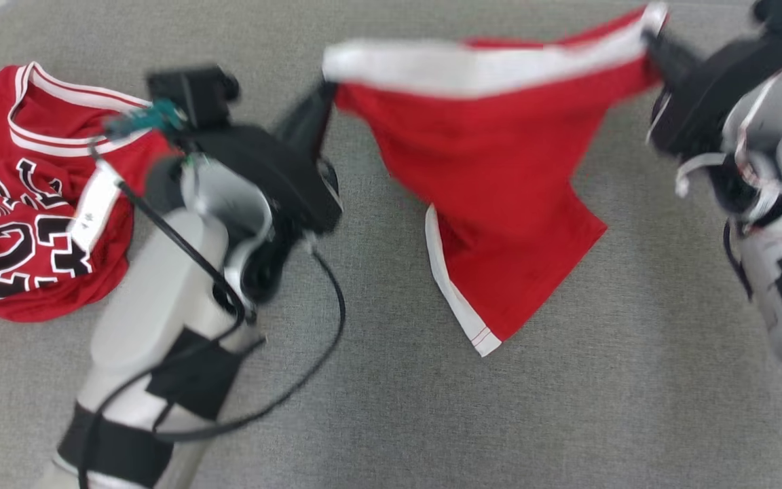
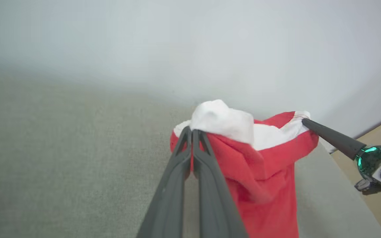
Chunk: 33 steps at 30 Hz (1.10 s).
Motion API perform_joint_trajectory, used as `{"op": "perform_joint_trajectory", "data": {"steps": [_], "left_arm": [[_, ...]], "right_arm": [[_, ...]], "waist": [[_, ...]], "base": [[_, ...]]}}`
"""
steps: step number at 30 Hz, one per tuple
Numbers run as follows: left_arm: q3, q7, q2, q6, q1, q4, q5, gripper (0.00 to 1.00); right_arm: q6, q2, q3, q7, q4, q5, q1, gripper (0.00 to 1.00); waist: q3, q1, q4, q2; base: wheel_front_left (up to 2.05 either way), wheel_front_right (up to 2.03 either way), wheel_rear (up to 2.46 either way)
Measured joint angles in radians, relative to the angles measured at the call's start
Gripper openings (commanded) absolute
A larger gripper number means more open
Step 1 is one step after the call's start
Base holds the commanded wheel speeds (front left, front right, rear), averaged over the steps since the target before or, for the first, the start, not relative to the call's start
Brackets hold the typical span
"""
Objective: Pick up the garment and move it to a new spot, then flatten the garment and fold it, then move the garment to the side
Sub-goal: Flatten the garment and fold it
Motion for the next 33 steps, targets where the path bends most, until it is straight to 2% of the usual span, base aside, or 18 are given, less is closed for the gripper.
{"op": "perform_joint_trajectory", "data": {"steps": [4, 7, 10, 15, 19, 22, 26, 33], "left_arm": [[0.039, -0.123, -0.003, 0.022, -0.111, -0.033, 0.051, 0.0], [0.058, -0.223, -0.006, 0.029, -0.186, -0.092, 0.097, 0.0], [0.052, -0.257, -0.006, 0.027, -0.193, -0.109, 0.113, 0.0], [-0.035, -0.259, 0.014, -0.008, -0.068, -0.085, 0.141, 0.0], [-0.12, -0.238, 0.062, -0.055, 0.11, -0.036, 0.149, 0.0], [-0.17, -0.221, 0.101, -0.085, 0.203, -0.013, 0.157, 0.0], [-0.198, -0.214, 0.125, -0.087, 0.265, 0.02, 0.17, 0.0], [-0.222, -0.214, 0.132, -0.094, 0.311, 0.051, 0.18, 0.0]], "right_arm": [[-0.006, 0.007, -0.081, -0.156, -0.043, 0.012, -0.078, 0.0], [0.003, 0.007, -0.116, -0.259, -0.088, 0.013, -0.106, 0.0], [0.017, 0.007, -0.119, -0.294, -0.099, 0.013, -0.101, 0.0], [0.038, 0.005, -0.084, -0.296, -0.095, 0.013, 0.086, 0.0], [0.038, 0.011, -0.059, -0.278, -0.056, 0.028, 0.299, 0.0], [0.038, 0.035, -0.052, -0.273, -0.038, 0.05, 0.385, 0.0], [0.038, 0.045, -0.059, -0.279, -0.024, 0.066, 0.437, 0.0], [0.036, 0.053, -0.065, -0.278, -0.012, 0.081, 0.528, 0.0]], "waist": [[-0.017, 0.0001, -0.008, -0.0001], [-0.032, 0.0, -0.011, -0.0001], [-0.042, -0.0001, -0.013, -0.0001], [-0.062, -0.0001, -0.015, -0.0001], [-0.075, 0.0, -0.018, 0.0], [-0.082, -0.0002, -0.025, -0.0001], [-0.091, -0.0001, -0.035, -0.0001], [-0.117, -0.0002, -0.04, -0.0001]], "base": [[0.0, 0.0, 0.0], [0.0, 0.0, 0.0], [0.0, 0.0, 0.0], [0.0, 0.0, 0.0], [0.0, 0.0, 0.0], [0.0, 0.0, 0.0], [0.0, 0.0, 0.0], [0.0, 0.0, 0.0]]}}
